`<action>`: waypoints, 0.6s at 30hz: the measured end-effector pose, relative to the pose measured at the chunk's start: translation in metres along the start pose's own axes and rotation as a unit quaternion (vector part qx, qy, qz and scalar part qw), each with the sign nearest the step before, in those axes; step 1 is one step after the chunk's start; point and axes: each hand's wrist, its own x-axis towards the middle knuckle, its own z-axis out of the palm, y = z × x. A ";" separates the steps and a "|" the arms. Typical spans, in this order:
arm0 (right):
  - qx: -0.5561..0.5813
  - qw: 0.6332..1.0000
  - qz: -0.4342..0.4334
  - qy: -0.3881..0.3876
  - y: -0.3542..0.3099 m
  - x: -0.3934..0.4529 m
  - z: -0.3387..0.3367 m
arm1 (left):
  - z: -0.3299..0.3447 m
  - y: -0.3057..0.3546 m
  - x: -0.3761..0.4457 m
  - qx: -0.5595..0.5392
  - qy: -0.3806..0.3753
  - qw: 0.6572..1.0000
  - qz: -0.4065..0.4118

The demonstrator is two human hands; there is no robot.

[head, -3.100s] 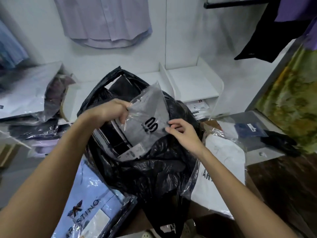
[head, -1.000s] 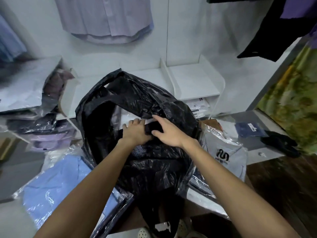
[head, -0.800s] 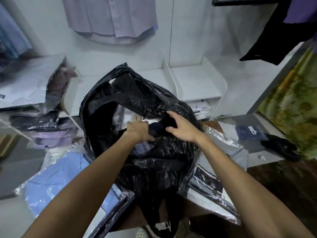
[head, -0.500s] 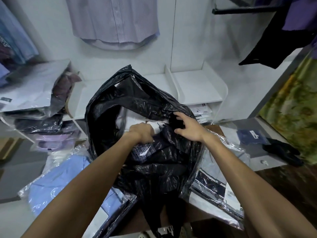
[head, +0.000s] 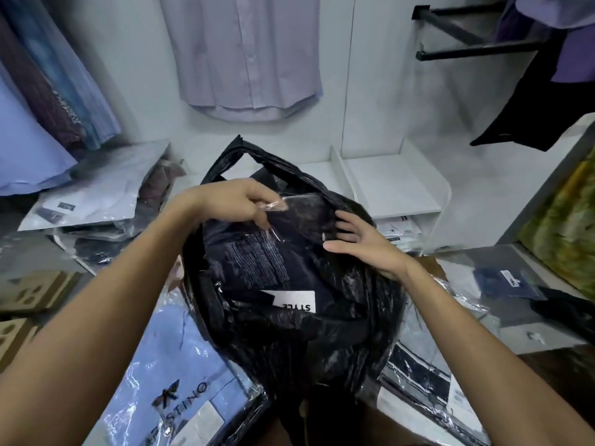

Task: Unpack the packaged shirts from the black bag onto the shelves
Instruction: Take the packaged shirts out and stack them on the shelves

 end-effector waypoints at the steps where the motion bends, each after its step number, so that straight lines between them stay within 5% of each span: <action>1: 0.006 1.000 -0.002 -0.005 -0.003 0.001 0.001 | -0.008 -0.002 -0.006 -0.026 0.000 1.000 -0.003; 7: -0.017 0.999 0.025 -0.017 -0.009 -0.001 -0.002 | -0.062 -0.008 -0.034 -0.147 0.117 0.982 -0.003; 12: 0.216 0.974 -0.034 -0.066 -0.015 -0.007 0.001 | -0.083 0.007 -0.047 -0.209 0.244 0.946 0.031; 14: 0.307 0.949 -0.052 -0.049 -0.020 -0.003 0.004 | -0.078 0.008 -0.048 -0.198 0.218 0.955 0.023; 18: 0.350 0.924 -0.090 0.126 -0.043 0.008 0.004 | -0.051 -0.012 -0.042 -0.191 0.049 0.979 -0.051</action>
